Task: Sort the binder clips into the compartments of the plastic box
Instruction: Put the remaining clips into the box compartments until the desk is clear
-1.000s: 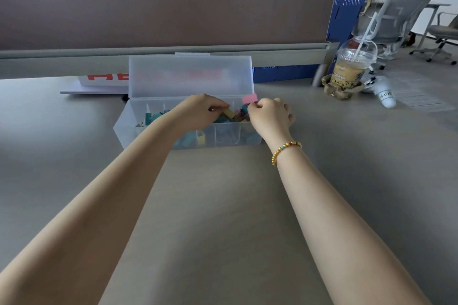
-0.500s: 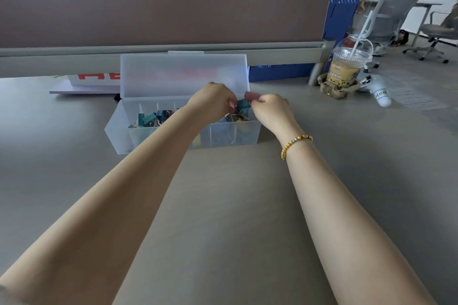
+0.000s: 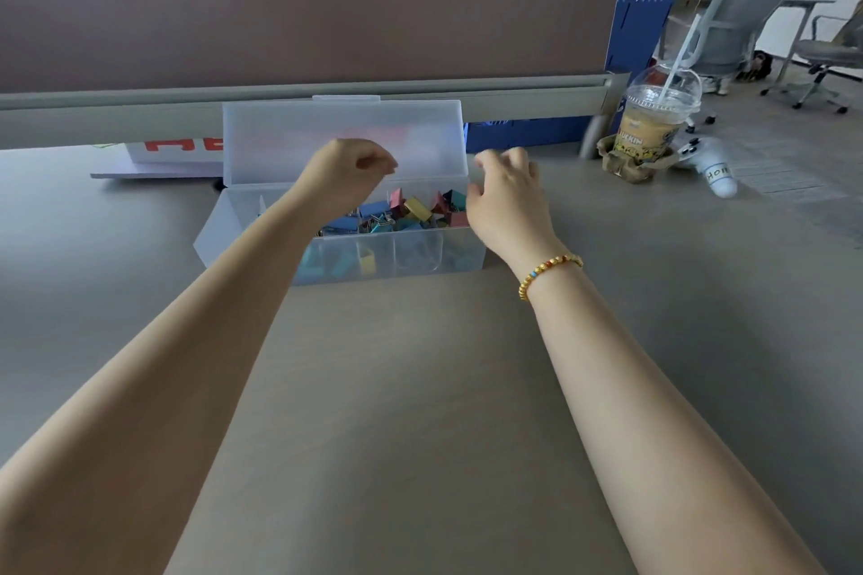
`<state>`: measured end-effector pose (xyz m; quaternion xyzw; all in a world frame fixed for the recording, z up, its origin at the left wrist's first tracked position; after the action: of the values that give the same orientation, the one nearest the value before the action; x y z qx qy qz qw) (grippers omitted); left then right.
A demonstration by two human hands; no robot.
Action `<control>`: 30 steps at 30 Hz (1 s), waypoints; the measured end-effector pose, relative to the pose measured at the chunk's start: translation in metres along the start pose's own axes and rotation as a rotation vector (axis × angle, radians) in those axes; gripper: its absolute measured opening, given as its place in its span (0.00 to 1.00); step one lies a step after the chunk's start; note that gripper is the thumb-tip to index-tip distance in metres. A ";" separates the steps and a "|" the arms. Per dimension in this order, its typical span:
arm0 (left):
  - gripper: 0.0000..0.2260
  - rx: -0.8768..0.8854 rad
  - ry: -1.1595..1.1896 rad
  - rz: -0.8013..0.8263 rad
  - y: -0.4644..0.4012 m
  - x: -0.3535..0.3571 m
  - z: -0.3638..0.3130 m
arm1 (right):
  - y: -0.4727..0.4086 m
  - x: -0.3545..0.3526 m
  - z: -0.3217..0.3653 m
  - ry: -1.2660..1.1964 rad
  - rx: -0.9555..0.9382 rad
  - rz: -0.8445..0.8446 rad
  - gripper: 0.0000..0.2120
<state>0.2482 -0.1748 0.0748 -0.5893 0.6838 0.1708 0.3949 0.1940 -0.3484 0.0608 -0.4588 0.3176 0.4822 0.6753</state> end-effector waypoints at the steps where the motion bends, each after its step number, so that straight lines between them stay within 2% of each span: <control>1: 0.12 -0.009 -0.021 -0.006 0.002 -0.003 0.005 | 0.000 0.006 0.000 -0.038 -0.007 0.077 0.17; 4: 0.13 -0.033 -0.032 -0.088 0.013 -0.014 0.016 | 0.001 0.027 -0.005 -0.259 0.134 0.270 0.26; 7: 0.13 -0.079 -0.036 -0.142 0.028 -0.022 0.029 | 0.000 0.039 -0.006 -0.392 0.236 0.285 0.25; 14: 0.12 -0.054 -0.076 -0.110 0.078 -0.028 0.044 | 0.002 0.041 0.006 -0.409 0.184 0.341 0.27; 16: 0.12 -0.059 -0.081 -0.192 0.095 -0.037 0.046 | 0.008 0.041 0.013 -0.441 0.154 0.372 0.27; 19: 0.13 -0.120 -0.090 -0.438 0.117 -0.062 0.055 | 0.018 0.045 0.025 -0.488 0.138 0.394 0.30; 22: 0.16 -0.243 -0.028 -0.580 0.124 -0.087 0.071 | 0.024 0.047 0.033 -0.442 0.127 0.414 0.24; 24: 0.18 -0.396 -0.007 -0.548 0.121 -0.095 0.087 | 0.024 0.047 0.036 -0.428 0.113 0.385 0.12; 25: 0.20 -0.473 0.018 -0.518 0.120 -0.097 0.094 | 0.024 0.046 0.038 -0.442 0.116 0.362 0.11; 27: 0.22 -0.578 0.107 -0.470 0.115 -0.096 0.105 | 0.021 0.047 0.042 -0.473 0.136 0.325 0.15; 30: 0.21 -0.608 0.223 -0.393 0.103 -0.093 0.107 | 0.014 0.043 0.052 -0.475 0.139 0.297 0.18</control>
<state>0.1871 -0.0118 0.0525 -0.8145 0.5146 0.2219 0.1503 0.1944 -0.2828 0.0390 -0.2339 0.2465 0.6470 0.6826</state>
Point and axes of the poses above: each hand's wrist, its own y-axis away from the middle knuckle, its own x-axis out of the palm, z = x × y, the point moved 4 cm from there along -y, towards the middle knuckle, and after that the axes turned 5 degrees about z, right-handed, at the moved point
